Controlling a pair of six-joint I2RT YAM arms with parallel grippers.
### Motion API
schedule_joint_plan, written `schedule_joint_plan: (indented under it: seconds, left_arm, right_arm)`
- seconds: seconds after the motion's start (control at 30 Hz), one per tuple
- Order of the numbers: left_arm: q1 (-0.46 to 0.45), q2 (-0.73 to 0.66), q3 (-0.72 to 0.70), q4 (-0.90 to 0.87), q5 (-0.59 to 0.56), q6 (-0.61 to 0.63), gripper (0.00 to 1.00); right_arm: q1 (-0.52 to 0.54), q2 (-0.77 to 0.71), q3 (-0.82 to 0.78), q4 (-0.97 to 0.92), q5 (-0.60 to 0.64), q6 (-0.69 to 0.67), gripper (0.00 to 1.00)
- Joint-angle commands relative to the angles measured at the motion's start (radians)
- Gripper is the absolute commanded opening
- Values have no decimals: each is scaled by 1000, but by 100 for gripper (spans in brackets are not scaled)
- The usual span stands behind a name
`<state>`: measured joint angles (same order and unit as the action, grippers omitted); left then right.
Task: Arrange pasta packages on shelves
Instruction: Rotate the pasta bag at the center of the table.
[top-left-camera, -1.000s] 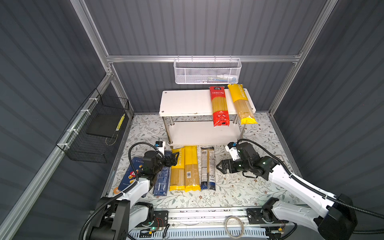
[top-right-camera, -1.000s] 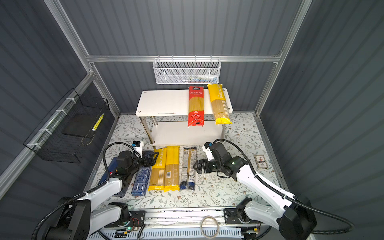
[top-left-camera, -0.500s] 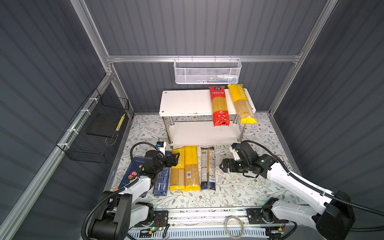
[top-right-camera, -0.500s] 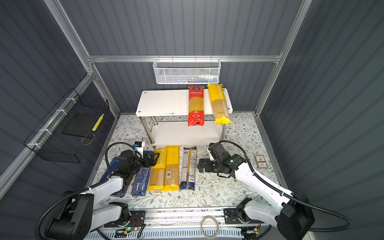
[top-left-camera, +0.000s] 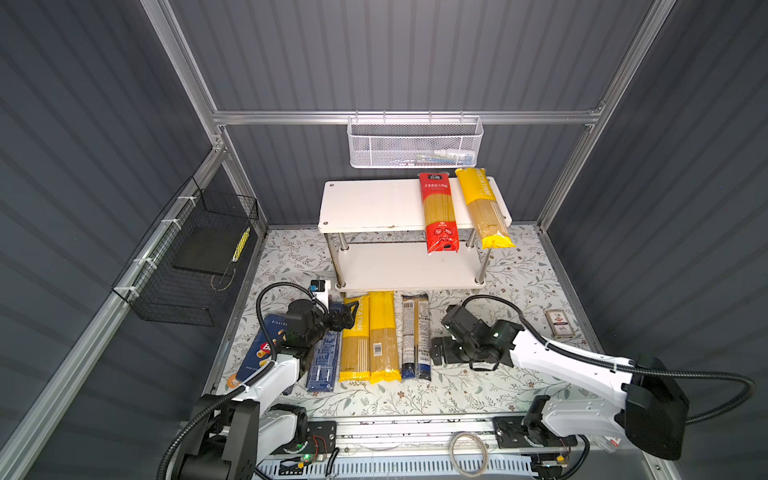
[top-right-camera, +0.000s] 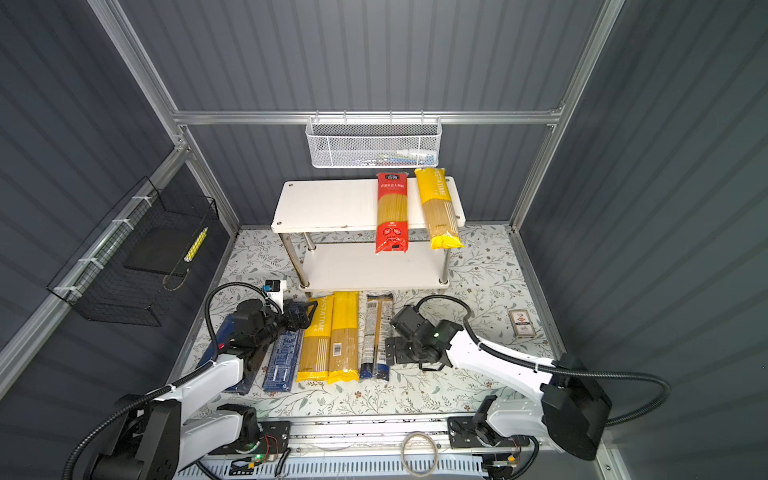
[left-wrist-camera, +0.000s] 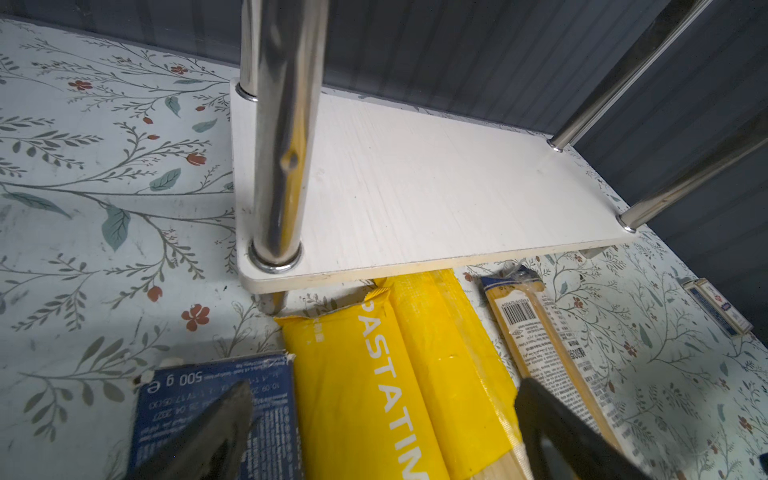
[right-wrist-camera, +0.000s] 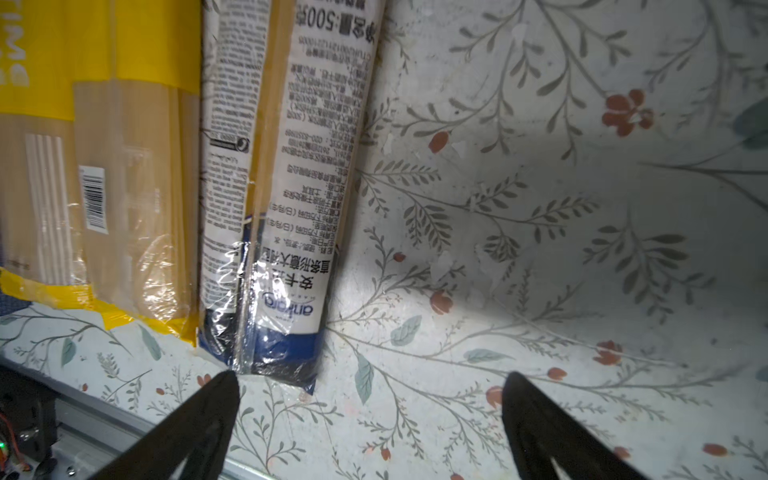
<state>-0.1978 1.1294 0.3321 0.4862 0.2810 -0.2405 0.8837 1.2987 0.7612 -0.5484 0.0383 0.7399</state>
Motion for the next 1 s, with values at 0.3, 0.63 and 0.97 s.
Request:
schedule_joint_plan:
  seconds: [0.3,0.63,0.97]
  left_arm:
    - [-8,31,1,-15,-3,1,100]
    - [-8,28,-5,3,2,5,100]
    - [-8,23,-6,-1,4,4,100]
  right_arm:
    - [126,264,154,154,87,147,99]
    - [128,377,231,101,122,215,99]
    - [127,485,319,106,103,203,99]
